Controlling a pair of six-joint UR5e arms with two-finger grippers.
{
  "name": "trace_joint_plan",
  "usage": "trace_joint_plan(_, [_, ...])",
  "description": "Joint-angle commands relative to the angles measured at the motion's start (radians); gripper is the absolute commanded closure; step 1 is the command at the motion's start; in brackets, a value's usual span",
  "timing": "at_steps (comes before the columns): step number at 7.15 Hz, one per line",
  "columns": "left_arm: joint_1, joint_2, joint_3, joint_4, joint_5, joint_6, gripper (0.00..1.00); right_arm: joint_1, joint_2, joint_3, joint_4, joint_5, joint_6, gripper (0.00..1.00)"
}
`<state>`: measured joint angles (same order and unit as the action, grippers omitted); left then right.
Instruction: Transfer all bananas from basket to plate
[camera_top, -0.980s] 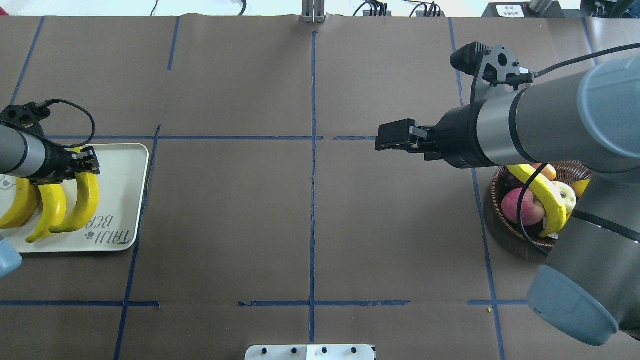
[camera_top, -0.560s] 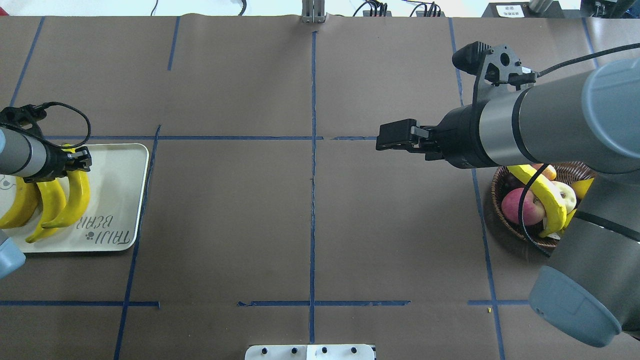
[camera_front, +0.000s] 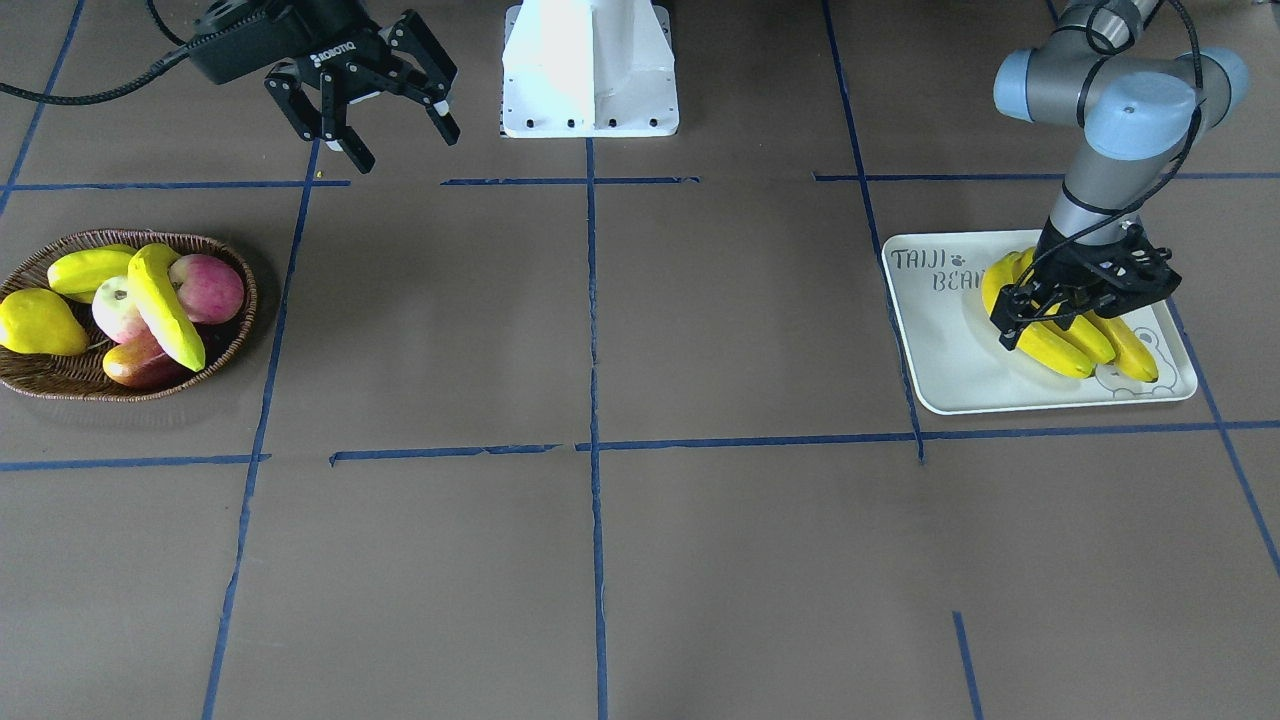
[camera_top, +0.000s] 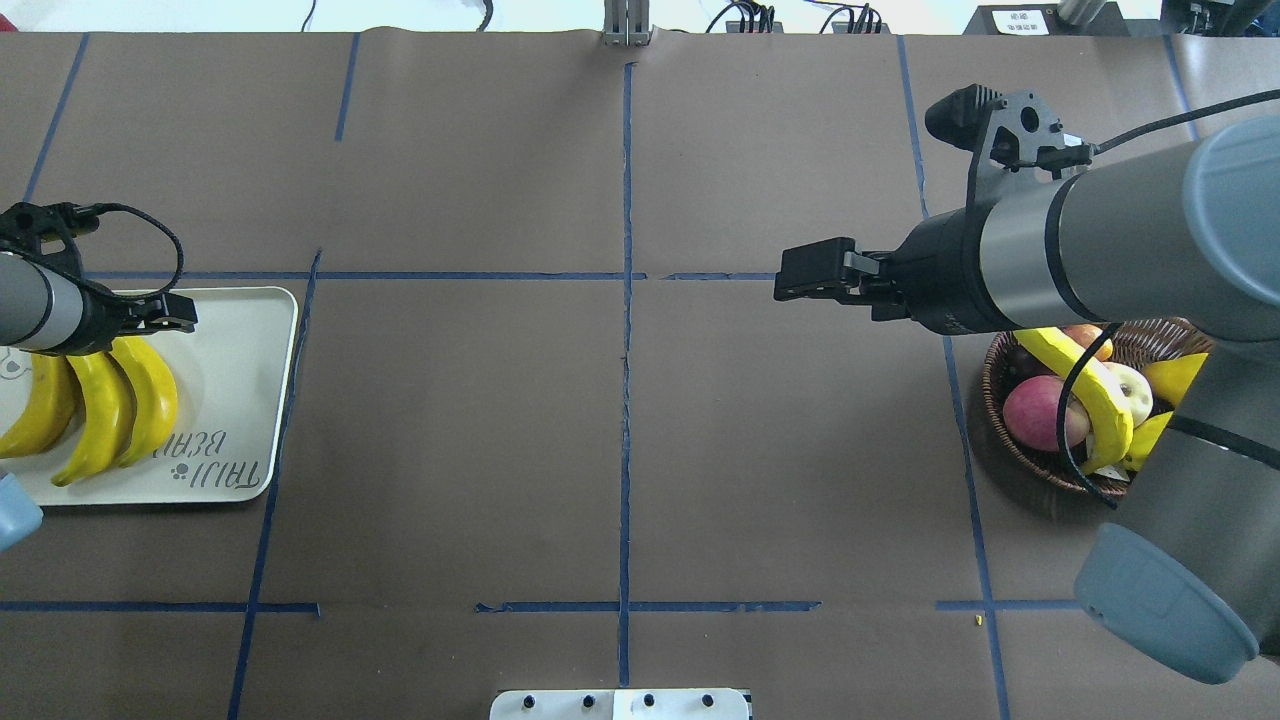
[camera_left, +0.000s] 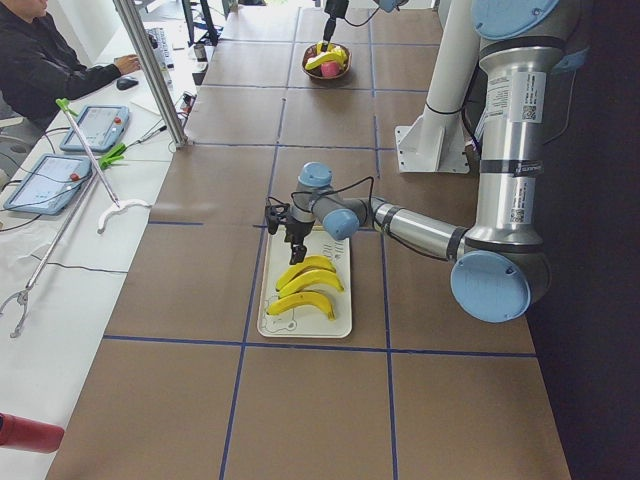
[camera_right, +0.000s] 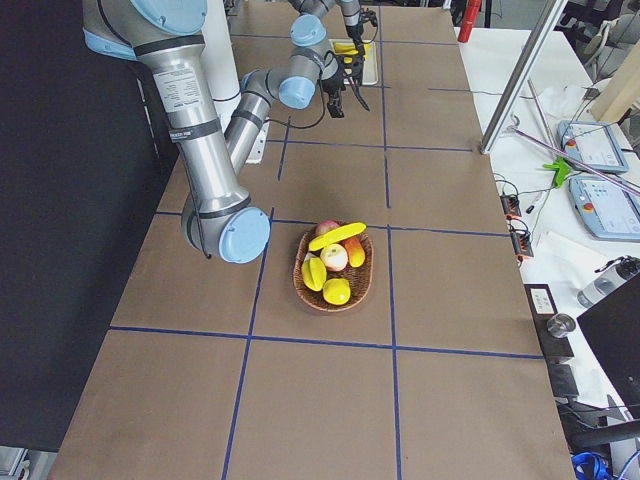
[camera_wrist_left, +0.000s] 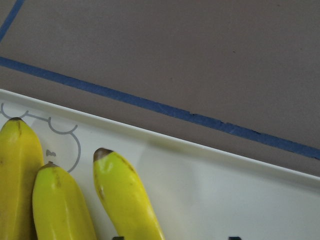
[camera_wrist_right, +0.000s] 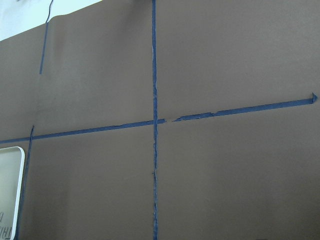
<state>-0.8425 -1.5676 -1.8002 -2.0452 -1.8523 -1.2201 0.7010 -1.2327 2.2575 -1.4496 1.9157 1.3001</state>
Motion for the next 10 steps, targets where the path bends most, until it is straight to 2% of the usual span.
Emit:
trace_joint_plan(1, [-0.055,-0.015,-0.112,0.111,-0.152,0.005,0.00,0.083,-0.129,0.004,0.009,0.100,-0.155,0.00])
trace_joint_plan(3, [-0.056,-0.208,-0.217,0.408,-0.165,-0.024,0.00,0.148,-0.284,0.031,0.021,0.135,-0.327,0.00])
trace_joint_plan(4, [-0.044,-0.291,-0.229,0.478,-0.165,-0.095,0.00,0.179,-0.339,0.024,0.023,0.172,-0.443,0.00])
trace_joint_plan(6, [0.058,-0.388,-0.216,0.484,-0.156,-0.241,0.00,0.206,-0.451,0.002,0.104,0.190,-0.551,0.00])
trace_joint_plan(7, [0.068,-0.394,-0.214,0.482,-0.156,-0.249,0.00,0.209,-0.511,-0.059,0.255,0.222,-0.564,0.00])
trace_joint_plan(8, [0.069,-0.396,-0.214,0.482,-0.156,-0.249,0.00,0.233,-0.530,-0.172,0.438,0.291,-0.564,0.00])
trace_joint_plan(9, [0.069,-0.411,-0.212,0.481,-0.160,-0.251,0.00,0.247,-0.562,-0.258,0.559,0.325,-0.574,0.00])
trace_joint_plan(10, [0.082,-0.423,-0.212,0.476,-0.159,-0.281,0.00,0.253,-0.565,-0.303,0.618,0.329,-0.575,0.00])
